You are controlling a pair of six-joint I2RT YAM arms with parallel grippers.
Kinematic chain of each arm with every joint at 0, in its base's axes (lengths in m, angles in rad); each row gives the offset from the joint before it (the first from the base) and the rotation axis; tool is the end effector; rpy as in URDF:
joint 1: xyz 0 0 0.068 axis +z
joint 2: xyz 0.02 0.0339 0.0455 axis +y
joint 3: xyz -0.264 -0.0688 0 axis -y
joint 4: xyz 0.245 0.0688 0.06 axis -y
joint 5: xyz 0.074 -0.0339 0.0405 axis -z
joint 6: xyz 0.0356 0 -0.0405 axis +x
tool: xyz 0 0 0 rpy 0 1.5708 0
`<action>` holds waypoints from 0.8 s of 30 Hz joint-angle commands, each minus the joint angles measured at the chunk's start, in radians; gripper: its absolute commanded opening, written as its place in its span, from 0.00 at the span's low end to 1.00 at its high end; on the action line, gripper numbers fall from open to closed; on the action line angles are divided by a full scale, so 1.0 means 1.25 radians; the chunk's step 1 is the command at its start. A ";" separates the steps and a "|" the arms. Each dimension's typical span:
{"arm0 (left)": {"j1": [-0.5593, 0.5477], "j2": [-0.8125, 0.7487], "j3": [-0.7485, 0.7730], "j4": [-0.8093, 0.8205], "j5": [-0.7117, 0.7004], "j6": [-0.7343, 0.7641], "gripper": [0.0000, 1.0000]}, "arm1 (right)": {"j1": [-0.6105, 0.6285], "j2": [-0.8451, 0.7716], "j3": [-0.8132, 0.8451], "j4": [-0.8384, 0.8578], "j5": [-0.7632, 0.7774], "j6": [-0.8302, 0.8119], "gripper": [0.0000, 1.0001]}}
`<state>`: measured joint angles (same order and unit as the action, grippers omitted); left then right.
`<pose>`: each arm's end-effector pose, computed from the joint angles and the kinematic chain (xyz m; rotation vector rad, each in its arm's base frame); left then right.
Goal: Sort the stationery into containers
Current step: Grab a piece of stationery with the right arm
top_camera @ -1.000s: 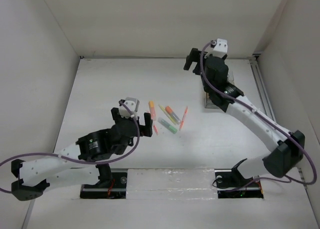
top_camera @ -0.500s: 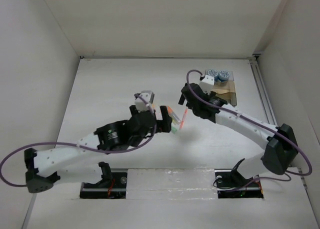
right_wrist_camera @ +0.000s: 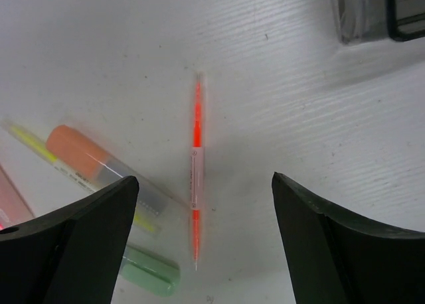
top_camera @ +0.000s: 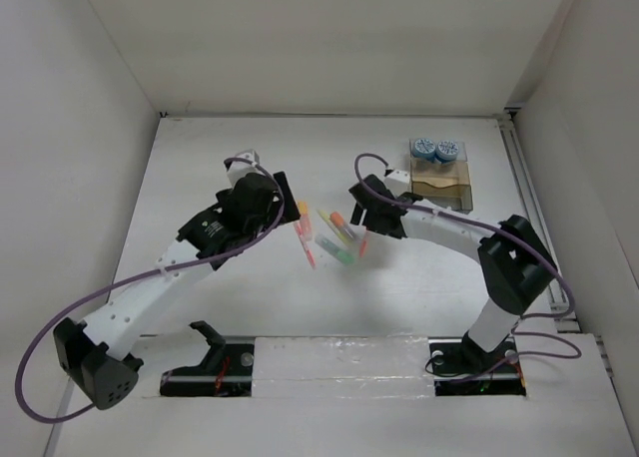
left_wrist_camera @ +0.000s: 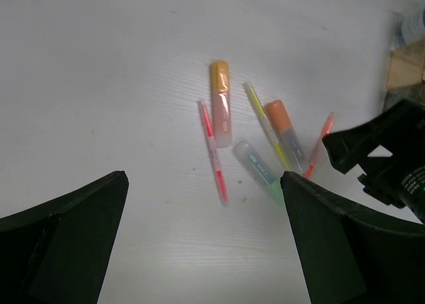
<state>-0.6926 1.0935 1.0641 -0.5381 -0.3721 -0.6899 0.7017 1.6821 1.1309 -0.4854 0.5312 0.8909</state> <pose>0.1897 -0.1406 0.3432 -0.2154 2.1142 -0.4325 0.2734 0.2075 0.2086 0.4046 2.3728 0.0128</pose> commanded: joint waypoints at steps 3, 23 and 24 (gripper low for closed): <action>0.029 -0.061 -0.007 -0.108 -0.209 -0.020 0.99 | 0.007 0.067 0.019 0.044 -0.051 0.001 0.79; 0.040 -0.150 -0.083 -0.013 -0.102 0.061 0.99 | -0.015 0.161 0.044 0.021 -0.049 0.024 0.40; 0.040 -0.150 -0.083 -0.013 -0.102 0.061 0.99 | -0.023 0.161 0.044 0.014 -0.042 0.024 0.38</action>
<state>-0.6437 0.9188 0.9707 -0.5785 -0.5049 -0.6350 0.6872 1.8591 1.1770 -0.4641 0.4820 0.8948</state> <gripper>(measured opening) 0.993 0.392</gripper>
